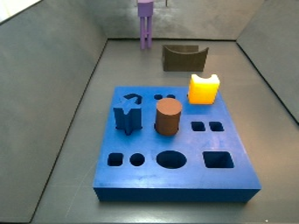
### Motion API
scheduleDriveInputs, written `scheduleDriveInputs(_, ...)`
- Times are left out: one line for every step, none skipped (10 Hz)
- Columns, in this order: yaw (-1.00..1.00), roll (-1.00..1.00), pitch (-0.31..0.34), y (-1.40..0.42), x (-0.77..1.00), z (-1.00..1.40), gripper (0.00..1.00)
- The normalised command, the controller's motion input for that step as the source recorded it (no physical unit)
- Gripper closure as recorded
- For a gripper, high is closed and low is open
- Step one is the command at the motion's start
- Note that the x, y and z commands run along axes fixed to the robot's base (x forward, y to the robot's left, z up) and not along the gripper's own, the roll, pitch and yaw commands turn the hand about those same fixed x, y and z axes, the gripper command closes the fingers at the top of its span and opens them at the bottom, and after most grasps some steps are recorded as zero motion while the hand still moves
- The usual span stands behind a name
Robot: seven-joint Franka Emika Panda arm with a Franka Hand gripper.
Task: Pick up the 3 prong object. Move up. Move to above the board. Insert the 3 prong object.
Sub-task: Pick up the 3 prong object.
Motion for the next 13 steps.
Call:
scheduleDriveInputs(0.19, -0.2, -0.05, 0.53, 0.0, -0.11, 0.0)
scheduleDriveInputs(0.27, -0.07, -0.104, 0.43, -0.32, -0.17, 0.0)
scheduleDriveInputs(0.4, 0.0, -0.101, 0.4, -0.47, -0.18, 0.0)
scheduleDriveInputs(0.37, -0.04, -0.079, 0.43, -0.31, -0.17, 0.0)
scheduleDriveInputs(0.29, -0.01, -0.067, 0.28, -0.26, -0.08, 0.0)
scheduleDriveInputs(0.19, -0.04, -0.057, 0.35, -0.09, -0.31, 0.0)
scheduleDriveInputs(0.01, 0.0, 0.036, 0.13, 0.14, 0.0, 0.0)
scheduleDriveInputs(0.0, 0.0, 0.0, 0.07, 0.0, -0.07, 0.0)
scheduleDriveInputs(0.0, 0.01, 0.0, 0.0, 0.0, 0.0, 0.0)
scheduleDriveInputs(0.0, 0.0, 0.0, 0.0, 0.0, 0.0, 0.0)
scheduleDriveInputs(0.0, 0.0, 0.0, 0.0, 0.0, 0.0, 1.0)
scheduleDriveInputs(0.0, 0.0, 0.0, 0.0, 0.0, 0.0, 1.0)
scheduleDriveInputs(0.0, 0.0, 0.0, 0.0, 0.0, 0.0, 1.0)
